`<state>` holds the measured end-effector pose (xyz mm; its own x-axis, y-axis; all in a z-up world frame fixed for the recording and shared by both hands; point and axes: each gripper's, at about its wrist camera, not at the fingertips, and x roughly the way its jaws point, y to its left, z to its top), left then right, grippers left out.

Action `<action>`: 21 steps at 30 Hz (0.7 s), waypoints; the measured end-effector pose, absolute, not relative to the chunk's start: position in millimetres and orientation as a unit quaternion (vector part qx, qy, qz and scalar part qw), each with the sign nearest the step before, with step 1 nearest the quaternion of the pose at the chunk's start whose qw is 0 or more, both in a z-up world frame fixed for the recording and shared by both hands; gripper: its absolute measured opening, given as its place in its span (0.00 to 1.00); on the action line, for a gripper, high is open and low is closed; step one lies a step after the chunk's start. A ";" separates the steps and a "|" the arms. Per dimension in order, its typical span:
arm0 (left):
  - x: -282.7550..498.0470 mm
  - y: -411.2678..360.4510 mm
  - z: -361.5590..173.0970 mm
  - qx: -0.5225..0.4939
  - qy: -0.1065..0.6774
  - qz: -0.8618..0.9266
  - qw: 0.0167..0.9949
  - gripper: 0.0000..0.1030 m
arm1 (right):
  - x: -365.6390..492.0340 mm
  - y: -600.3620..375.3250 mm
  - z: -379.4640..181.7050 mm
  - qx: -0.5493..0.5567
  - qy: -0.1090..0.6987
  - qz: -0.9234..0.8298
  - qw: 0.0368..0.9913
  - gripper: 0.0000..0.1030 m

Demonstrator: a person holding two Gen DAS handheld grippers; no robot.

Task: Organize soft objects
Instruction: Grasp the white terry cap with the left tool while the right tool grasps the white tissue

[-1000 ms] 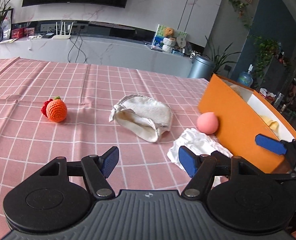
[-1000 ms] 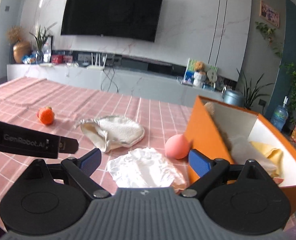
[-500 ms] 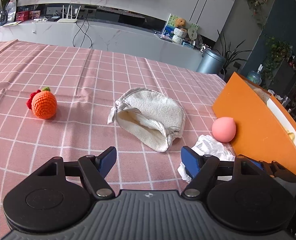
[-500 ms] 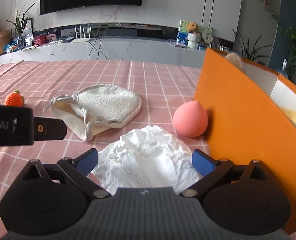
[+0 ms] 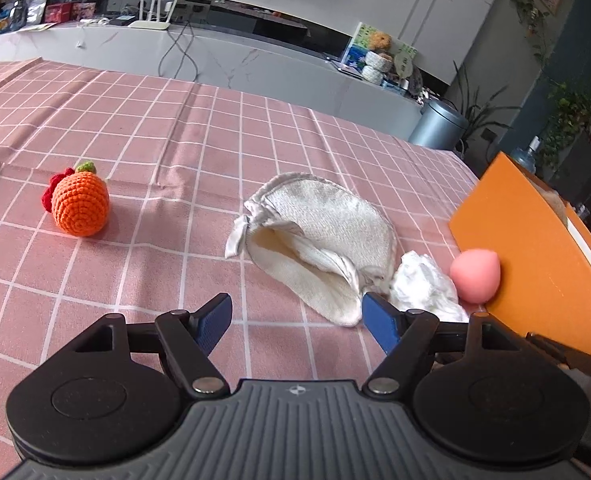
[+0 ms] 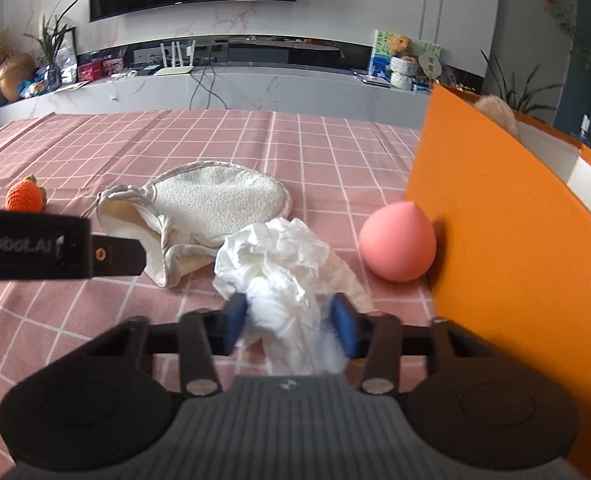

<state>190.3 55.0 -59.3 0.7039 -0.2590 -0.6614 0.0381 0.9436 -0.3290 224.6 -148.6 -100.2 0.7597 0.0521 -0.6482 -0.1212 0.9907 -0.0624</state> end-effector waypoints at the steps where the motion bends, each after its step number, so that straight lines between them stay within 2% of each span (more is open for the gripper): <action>1: 192.9 56.4 -58.3 -0.154 0.374 -0.074 0.911 0.86 | 224.6 -146.7 -98.7 -0.060 0.338 0.046 0.938 0.23; 7: 215.4 62.1 -52.5 -0.171 0.364 -0.042 0.915 0.89 | 231.3 -141.4 -81.6 -0.076 0.294 0.050 0.951 0.22; 17: 249.4 51.4 -67.0 -0.140 0.372 -0.040 0.917 0.89 | 268.1 -132.5 -97.7 -0.043 0.328 0.084 0.940 0.22; 19: 248.3 44.1 -67.3 -0.128 0.369 -0.048 0.919 0.86 | 267.8 -131.8 -99.6 -0.042 0.328 0.089 0.940 0.23; 21: 246.7 36.3 -67.2 -0.118 0.368 -0.060 0.920 0.71 | 267.6 -132.9 -100.5 -0.036 0.328 0.091 0.939 0.23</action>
<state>246.7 36.3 -67.2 0.7223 -0.1974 -0.6628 0.0232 0.9648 -0.2621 267.6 -132.9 -100.5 0.7677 0.1478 -0.6236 -0.1955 0.9807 -0.0082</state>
